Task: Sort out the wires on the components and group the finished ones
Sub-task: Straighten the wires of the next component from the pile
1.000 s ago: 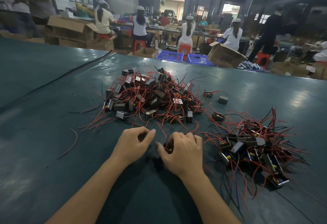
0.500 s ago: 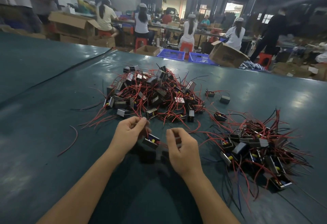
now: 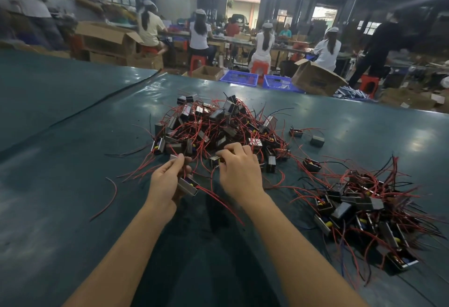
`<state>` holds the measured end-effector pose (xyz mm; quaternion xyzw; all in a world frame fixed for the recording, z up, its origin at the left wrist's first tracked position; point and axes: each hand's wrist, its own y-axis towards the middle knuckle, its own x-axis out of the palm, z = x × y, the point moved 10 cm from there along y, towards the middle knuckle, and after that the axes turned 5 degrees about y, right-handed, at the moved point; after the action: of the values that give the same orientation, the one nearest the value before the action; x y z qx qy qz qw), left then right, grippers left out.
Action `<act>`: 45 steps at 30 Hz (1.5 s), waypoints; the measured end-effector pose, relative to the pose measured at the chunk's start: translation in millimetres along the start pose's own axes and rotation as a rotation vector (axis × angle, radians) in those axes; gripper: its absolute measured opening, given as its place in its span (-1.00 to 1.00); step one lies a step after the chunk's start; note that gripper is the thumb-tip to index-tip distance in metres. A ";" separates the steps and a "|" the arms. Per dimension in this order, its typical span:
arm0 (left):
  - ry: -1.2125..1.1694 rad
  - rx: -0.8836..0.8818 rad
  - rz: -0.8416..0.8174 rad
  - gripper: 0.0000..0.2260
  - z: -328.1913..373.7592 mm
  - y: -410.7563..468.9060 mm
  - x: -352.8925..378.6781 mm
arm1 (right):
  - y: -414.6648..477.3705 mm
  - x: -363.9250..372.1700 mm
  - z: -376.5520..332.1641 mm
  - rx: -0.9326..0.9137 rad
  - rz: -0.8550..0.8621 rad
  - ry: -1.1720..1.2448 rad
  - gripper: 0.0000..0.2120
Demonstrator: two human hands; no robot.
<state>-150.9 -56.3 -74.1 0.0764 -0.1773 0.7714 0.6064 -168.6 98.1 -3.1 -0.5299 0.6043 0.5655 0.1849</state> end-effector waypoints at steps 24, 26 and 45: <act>0.186 0.017 -0.137 -0.83 -5.4 -5.4 22.0 | -46.8 -106.5 40.0 0.230 0.643 0.878 -0.94; 0.208 0.040 -0.180 -0.82 -4.7 -7.4 25.9 | -52.4 -102.8 53.5 0.348 0.622 0.952 -0.91; 0.535 0.188 -0.293 -0.88 -11.9 -14.4 46.8 | -111.1 -18.2 91.6 0.659 -0.135 0.468 -0.80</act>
<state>-147.7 -6.6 -66.9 -0.0487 0.0734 0.6815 0.7265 -101.9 208.8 -69.0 -0.5951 0.7428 0.1925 0.2389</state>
